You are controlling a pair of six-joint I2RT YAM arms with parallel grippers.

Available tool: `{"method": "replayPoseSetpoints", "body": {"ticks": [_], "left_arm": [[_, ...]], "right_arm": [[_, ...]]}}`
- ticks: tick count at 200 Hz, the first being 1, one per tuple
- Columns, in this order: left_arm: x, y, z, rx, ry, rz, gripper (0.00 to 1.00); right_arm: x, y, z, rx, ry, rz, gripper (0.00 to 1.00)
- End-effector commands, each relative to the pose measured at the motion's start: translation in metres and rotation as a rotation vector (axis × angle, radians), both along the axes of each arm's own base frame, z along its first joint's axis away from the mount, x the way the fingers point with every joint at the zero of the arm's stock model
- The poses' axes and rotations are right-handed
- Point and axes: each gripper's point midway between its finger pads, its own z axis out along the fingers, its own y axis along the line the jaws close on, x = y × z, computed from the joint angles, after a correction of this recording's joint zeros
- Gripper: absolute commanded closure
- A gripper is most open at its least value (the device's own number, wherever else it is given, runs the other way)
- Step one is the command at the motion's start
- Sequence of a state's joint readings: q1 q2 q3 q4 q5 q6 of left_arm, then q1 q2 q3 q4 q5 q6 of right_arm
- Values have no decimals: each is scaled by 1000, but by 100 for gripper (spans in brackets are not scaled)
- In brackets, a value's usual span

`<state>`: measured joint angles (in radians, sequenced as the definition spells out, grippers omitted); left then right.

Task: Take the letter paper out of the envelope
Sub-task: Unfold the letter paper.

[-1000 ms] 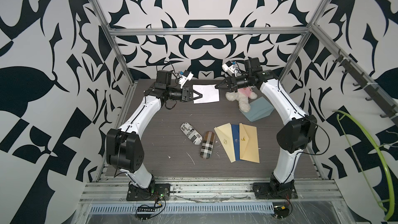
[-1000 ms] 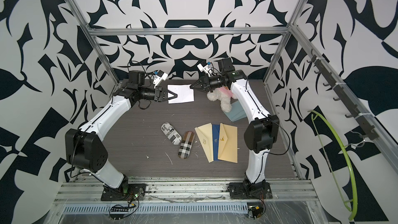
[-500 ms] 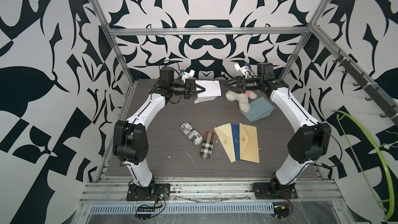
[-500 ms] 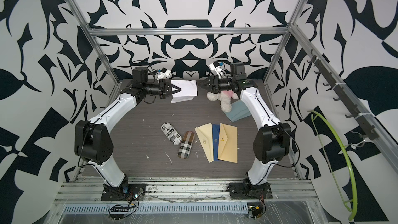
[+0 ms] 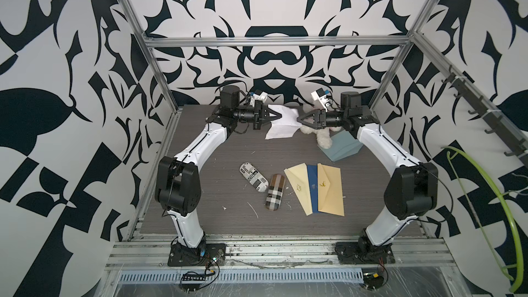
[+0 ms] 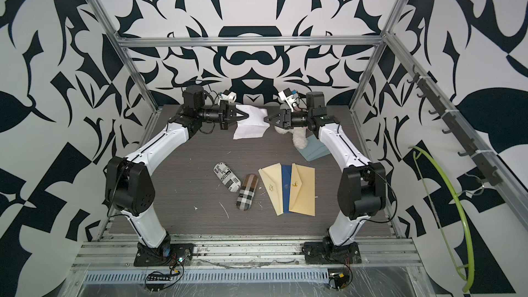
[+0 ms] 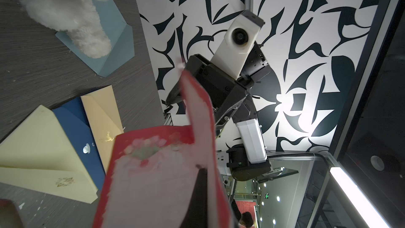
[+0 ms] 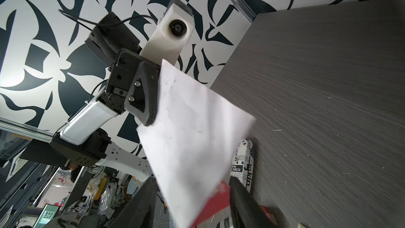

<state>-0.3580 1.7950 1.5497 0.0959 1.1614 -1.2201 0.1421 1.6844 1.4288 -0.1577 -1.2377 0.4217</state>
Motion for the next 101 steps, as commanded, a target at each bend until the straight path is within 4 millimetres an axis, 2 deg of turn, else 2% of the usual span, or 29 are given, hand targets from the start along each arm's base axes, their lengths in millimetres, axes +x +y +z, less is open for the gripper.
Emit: {"method": "replayPoseSetpoints", "body": {"ticks": [1,17,27,46,101], "left_arm": [[2,-3,12,0,5,2,100],[1,-4,10,6,17,0,100],[1,-6,10,4,25,-1,100],[4,-9,11,-4,39,-3,100],[1,-17,3,1,82,-25,100]], "right_arm": [[-3,-20,32,51,-135,-28,44],[-4,-20,37,79,-128,-13,44],[-8,-12,40,99,-118,21,43],[-13,-3,38,109,-99,60,43],[-15,5,41,130,-95,96,43]]}}
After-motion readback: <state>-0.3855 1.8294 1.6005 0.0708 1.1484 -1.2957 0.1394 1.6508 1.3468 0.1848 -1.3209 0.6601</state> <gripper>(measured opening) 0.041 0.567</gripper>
